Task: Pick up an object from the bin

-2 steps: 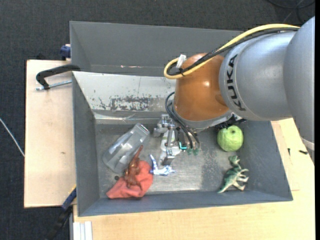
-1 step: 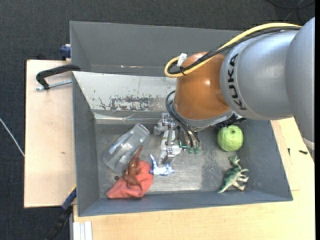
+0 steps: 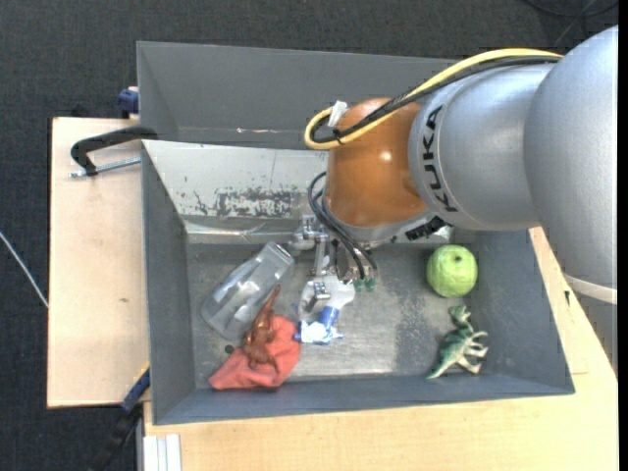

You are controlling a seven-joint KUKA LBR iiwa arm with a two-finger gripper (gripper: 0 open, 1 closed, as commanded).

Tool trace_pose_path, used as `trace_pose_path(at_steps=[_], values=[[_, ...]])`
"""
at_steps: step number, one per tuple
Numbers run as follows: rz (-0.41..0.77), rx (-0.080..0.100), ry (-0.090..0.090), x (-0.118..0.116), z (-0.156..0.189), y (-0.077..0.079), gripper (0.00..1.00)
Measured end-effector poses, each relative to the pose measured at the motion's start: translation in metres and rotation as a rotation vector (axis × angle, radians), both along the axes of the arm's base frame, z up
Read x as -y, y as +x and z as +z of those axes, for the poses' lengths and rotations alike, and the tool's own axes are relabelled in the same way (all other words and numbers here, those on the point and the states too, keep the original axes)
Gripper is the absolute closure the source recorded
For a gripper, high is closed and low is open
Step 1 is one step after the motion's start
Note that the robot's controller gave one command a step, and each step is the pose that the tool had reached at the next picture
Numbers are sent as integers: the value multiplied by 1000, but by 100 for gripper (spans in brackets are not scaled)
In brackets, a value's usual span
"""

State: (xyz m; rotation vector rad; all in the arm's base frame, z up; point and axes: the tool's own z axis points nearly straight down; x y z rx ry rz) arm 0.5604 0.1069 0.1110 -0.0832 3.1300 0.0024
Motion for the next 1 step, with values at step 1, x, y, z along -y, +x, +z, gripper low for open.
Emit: trace_pose_path(at_steps=[1], values=[[-398, -12, -25, -40, -20, 4, 100]])
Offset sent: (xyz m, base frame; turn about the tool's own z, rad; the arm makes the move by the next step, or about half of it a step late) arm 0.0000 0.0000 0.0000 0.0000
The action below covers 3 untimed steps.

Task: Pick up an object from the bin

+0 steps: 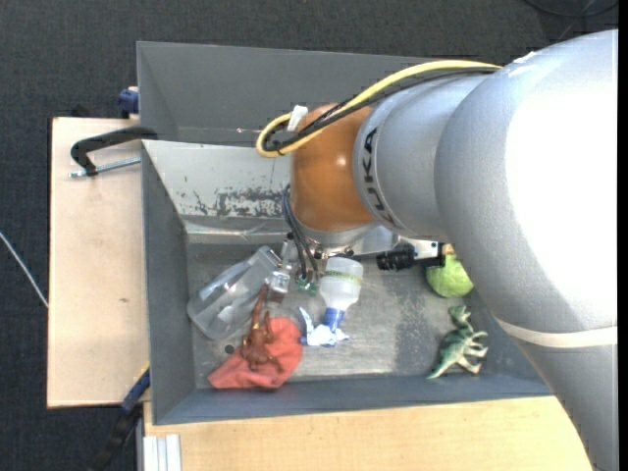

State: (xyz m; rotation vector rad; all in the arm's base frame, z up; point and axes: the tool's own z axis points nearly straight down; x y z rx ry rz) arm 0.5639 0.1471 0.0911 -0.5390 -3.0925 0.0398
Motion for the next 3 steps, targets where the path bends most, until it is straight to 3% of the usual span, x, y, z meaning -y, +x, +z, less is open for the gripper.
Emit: trace_pose_path(at_steps=[1, 2, 3], values=[[-1, 0, 0, 0, 0, 0, 100], [5, 8, 16, 11, 26, -3, 100], [-4, 11, 27, -3, 81, -1, 0]])
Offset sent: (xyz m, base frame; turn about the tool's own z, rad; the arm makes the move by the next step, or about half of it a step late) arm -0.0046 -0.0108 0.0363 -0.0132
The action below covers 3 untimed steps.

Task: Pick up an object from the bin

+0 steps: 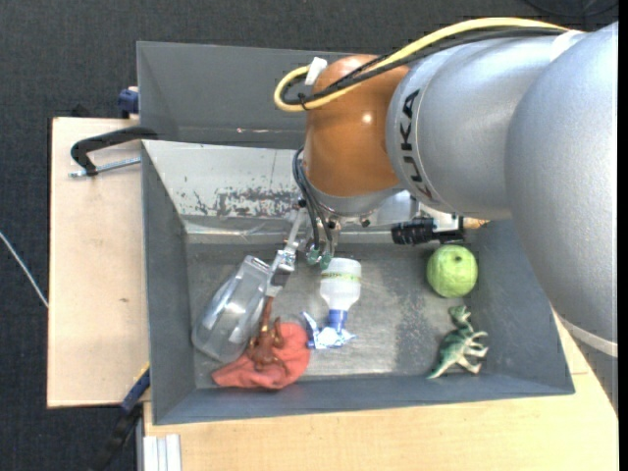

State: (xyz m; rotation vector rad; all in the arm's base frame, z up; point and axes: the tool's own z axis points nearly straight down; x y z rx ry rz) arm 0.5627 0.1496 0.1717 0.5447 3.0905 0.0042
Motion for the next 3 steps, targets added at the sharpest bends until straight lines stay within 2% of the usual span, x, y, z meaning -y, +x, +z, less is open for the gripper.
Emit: trace_pose_path(at_steps=[1, 2, 3], values=[[0, 0, 0, 0, 0, 0, 0], [92, 2, -1, -10, -36, -8, 0], [123, 9, -20, -18, -68, -8, 0]])
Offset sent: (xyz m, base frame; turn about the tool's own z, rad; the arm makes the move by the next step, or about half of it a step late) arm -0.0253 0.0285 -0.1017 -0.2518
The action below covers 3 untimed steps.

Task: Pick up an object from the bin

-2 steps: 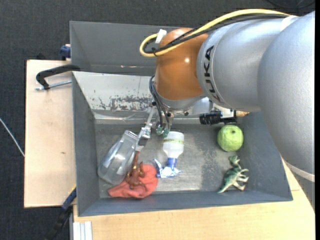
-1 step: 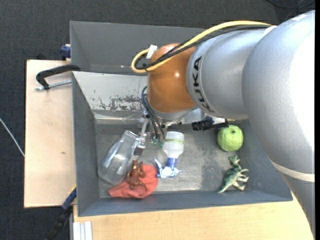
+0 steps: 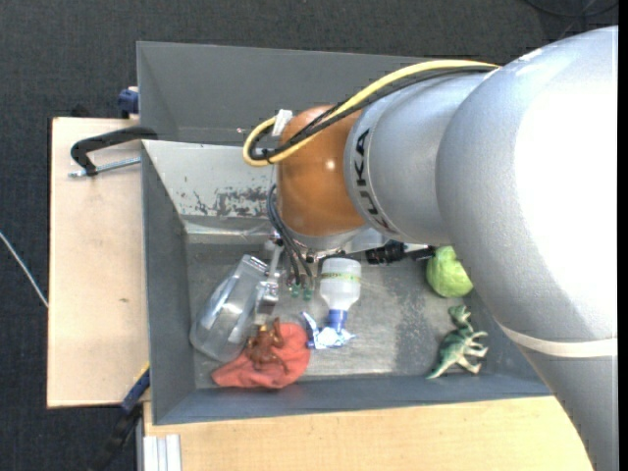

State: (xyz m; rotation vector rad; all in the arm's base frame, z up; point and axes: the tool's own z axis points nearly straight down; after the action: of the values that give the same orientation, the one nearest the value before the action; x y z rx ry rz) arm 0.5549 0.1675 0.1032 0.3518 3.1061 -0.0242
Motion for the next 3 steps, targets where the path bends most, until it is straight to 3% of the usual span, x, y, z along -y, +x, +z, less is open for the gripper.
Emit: trace_pose_path(at_steps=[1, 2, 3], values=[[-7, 5, 3, 1, -1, 0, 0], [188, 2, -9, -10, -1, 7, 0], [460, 11, -5, -19, 0, 8, 0]])
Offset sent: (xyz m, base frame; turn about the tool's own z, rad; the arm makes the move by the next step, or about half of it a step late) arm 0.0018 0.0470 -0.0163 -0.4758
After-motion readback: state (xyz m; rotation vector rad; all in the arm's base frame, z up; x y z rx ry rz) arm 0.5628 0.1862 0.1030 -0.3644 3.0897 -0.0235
